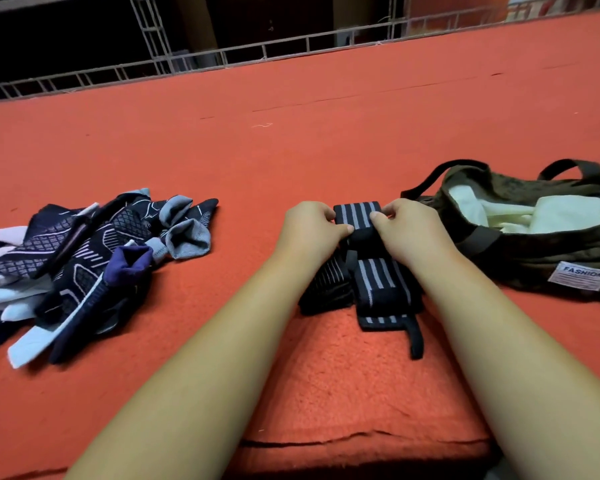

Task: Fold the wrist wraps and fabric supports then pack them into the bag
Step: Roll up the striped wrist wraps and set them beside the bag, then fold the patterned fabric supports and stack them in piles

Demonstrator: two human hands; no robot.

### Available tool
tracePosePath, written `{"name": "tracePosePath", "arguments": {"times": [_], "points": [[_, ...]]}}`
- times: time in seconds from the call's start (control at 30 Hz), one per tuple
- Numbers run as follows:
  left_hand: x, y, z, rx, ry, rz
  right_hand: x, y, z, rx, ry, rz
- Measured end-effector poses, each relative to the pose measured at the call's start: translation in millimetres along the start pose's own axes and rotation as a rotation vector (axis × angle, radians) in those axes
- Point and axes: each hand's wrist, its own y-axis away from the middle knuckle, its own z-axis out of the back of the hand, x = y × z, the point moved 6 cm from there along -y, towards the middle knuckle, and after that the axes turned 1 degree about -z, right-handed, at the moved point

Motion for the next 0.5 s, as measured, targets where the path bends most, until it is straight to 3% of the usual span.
{"name": "tracePosePath", "arguments": {"times": [0.27,0.5], "points": [[-1,5,-3,-0.020,-0.027,0.000,5,8,-2,-0.001,0.048,-0.001],[13,11,19,-0.059,0.188,-0.003,31,21,12,-0.113,0.010,0.102]]}}
